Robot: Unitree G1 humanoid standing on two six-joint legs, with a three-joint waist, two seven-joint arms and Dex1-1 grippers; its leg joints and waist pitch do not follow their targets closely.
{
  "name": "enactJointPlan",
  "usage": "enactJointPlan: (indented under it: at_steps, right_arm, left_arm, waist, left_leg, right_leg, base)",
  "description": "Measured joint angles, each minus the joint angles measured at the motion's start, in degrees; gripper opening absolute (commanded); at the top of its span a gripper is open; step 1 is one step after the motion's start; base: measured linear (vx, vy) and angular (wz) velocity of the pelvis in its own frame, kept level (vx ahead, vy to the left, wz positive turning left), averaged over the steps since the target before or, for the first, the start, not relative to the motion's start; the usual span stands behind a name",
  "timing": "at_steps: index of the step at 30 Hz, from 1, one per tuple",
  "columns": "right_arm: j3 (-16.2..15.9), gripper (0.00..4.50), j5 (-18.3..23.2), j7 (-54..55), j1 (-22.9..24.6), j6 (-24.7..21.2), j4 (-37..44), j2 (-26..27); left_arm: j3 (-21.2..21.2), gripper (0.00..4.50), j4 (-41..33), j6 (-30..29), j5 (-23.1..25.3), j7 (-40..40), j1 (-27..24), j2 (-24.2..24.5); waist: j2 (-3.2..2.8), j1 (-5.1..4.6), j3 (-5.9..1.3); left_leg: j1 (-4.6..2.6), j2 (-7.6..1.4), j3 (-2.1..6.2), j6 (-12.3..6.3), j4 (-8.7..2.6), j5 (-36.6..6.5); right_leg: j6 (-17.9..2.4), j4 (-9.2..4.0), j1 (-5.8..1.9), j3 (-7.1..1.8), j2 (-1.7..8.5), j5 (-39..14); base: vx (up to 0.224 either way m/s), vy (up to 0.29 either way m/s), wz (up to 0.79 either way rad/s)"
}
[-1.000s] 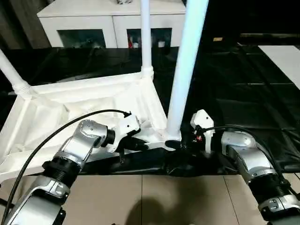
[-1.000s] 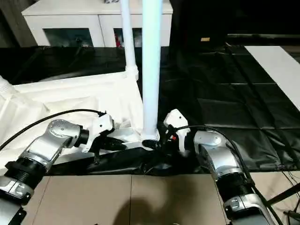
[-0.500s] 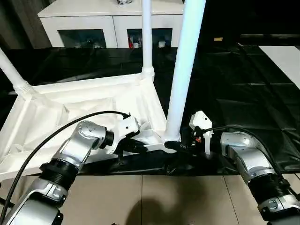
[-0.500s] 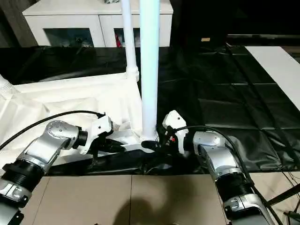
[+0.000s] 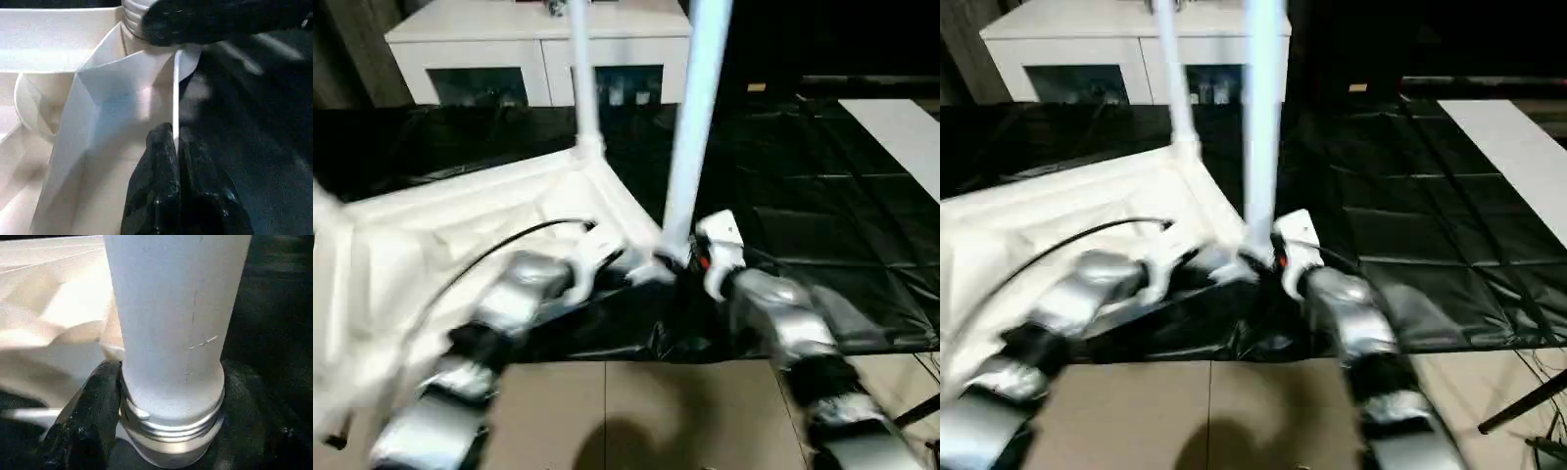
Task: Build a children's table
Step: Rotate leg to tighten
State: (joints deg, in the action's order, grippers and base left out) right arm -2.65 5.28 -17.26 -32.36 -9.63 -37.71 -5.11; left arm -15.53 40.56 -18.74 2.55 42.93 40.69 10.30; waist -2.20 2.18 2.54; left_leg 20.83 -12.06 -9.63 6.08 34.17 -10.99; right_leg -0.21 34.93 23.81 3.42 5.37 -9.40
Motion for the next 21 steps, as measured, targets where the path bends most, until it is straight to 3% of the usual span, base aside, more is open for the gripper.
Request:
enactJointPlan:
  at_steps: [4, 7, 8, 9, 16, 21]
  right_arm:
    - [1.2, 2.66, -1.3, 10.2, -3.6, 0.9, -5.0, 3.7]
    - [1.2, 2.66, -2.0, 11.8, -4.3, 2.1, -6.5, 4.8]
    - [1.2, 3.22, -2.0, 11.4, -4.3, 2.5, -6.8, 5.0]
    - [1.4, 3.36, -2.0, 10.9, -4.2, 2.9, -6.8, 4.9]
    - [0.8, 3.92, -1.3, 3.5, -2.0, 4.2, -4.8, 1.1]
    - [-2.5, 3.92, -0.7, -10.4, 2.3, 4.2, 1.9, -5.6]
  left_arm:
    - [0.4, 0.00, 4.9, 0.9, 0.3, -4.5, 2.7, -2.6]
    - [0.6, 0.00, 6.1, 2.1, 1.0, -5.2, 3.1, -3.2]
    - [0.6, 0.00, 6.6, 2.6, 1.1, -5.2, 3.3, -3.3]
    - [0.6, 0.00, 6.8, 2.9, 1.2, -5.0, 3.4, -3.3]
    - [-0.7, 0.00, 4.8, 5.0, 1.5, -0.5, 2.2, -0.5]
    - [-1.5, 0.00, 0.6, 6.8, 1.1, 6.3, -0.2, 3.1]
  waist:
    - [-0.07, -0.10, -0.04]
    - [-0.21, -0.18, -0.12]
    - [-0.25, -0.20, -0.14]
    - [-0.28, -0.20, -0.14]
    - [-0.80, -0.42, 0.02]
    - [-0.61, -0.09, 0.12]
  left_leg:
    - [0.02, 0.08, 0.04, 0.00, 0.00, 0.0]
    - [0.03, 0.09, 0.06, -0.01, 0.00, 0.0]
    - [0.04, 0.10, 0.06, -0.01, 0.00, 0.0]
    - [0.06, 0.10, 0.07, -0.01, 0.00, 0.0]
    - [0.09, 0.06, 0.13, -0.01, -0.12, 0.0]
    - [0.16, -0.02, 0.15, -0.03, -0.34, 0.0]
  right_leg:
    - [0.1, -0.04, -0.02, -0.04, 0.02, -0.1]
    - [0.2, -0.15, -0.07, -0.05, 0.02, -0.1]
    - [0.1, -0.17, -0.08, -0.05, 0.02, -0.1]
    - [0.1, -0.17, -0.07, -0.05, 0.02, -0.1]
    - [0.0, -0.12, 0.00, 0.10, 0.01, 0.1]
    - [0.1, -0.13, 0.12, 0.20, -0.05, -0.1]
  base:
    - [0.000, 0.000, 0.00]
    - [0.000, 0.000, 0.00]
    - [0.000, 0.000, 0.00]
    - [0.000, 0.000, 0.00]
    - [0.000, 0.000, 0.00]
    - [0.000, 0.000, 0.00]
